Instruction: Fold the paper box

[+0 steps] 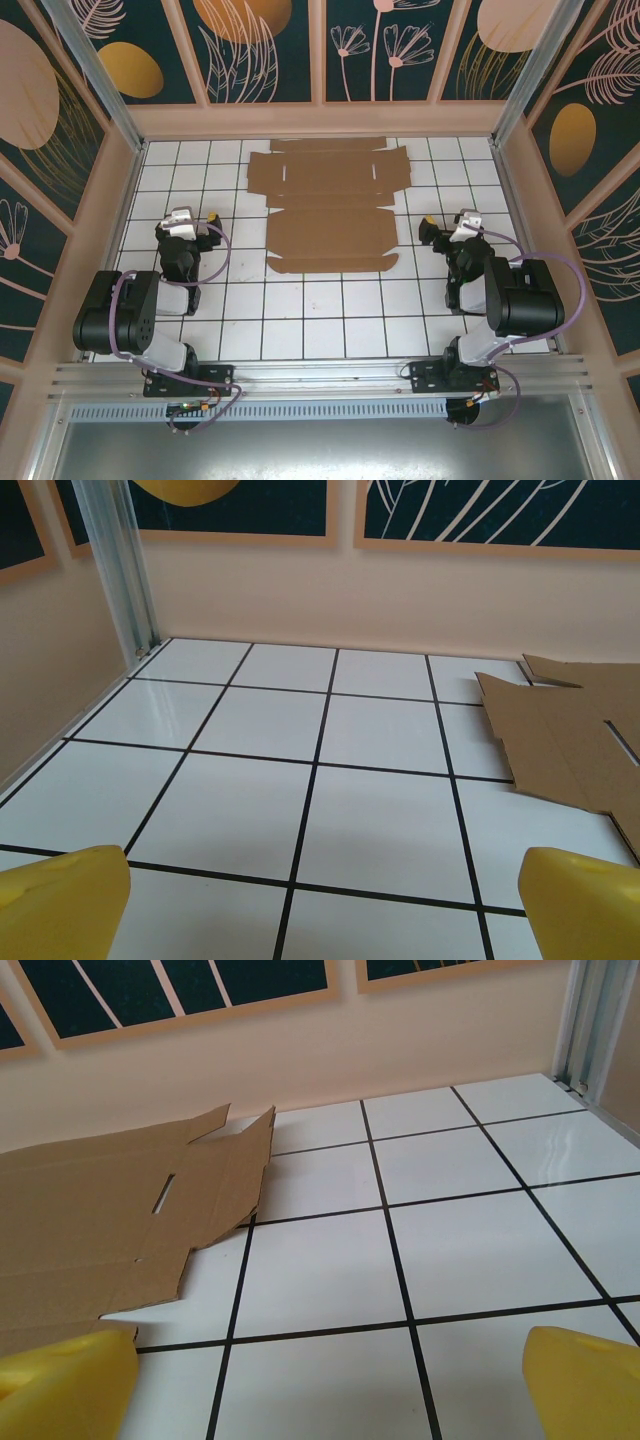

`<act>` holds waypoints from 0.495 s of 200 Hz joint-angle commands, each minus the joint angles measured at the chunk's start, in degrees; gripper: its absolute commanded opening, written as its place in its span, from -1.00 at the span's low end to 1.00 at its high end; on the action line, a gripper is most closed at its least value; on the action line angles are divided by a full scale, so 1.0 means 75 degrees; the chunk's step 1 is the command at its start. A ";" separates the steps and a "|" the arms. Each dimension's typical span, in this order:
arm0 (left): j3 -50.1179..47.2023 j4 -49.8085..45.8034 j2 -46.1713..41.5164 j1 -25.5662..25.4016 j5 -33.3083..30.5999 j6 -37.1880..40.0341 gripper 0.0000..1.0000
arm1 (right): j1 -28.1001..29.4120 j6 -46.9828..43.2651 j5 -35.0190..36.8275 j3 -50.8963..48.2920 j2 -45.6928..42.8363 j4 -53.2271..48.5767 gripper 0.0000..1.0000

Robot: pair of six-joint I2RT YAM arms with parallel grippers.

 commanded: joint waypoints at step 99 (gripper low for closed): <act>0.5900 -1.0067 -0.2546 -0.2864 -0.1164 -0.2525 0.98 | 0.4750 0.0562 0.1506 0.4995 -0.4325 -0.8817 0.98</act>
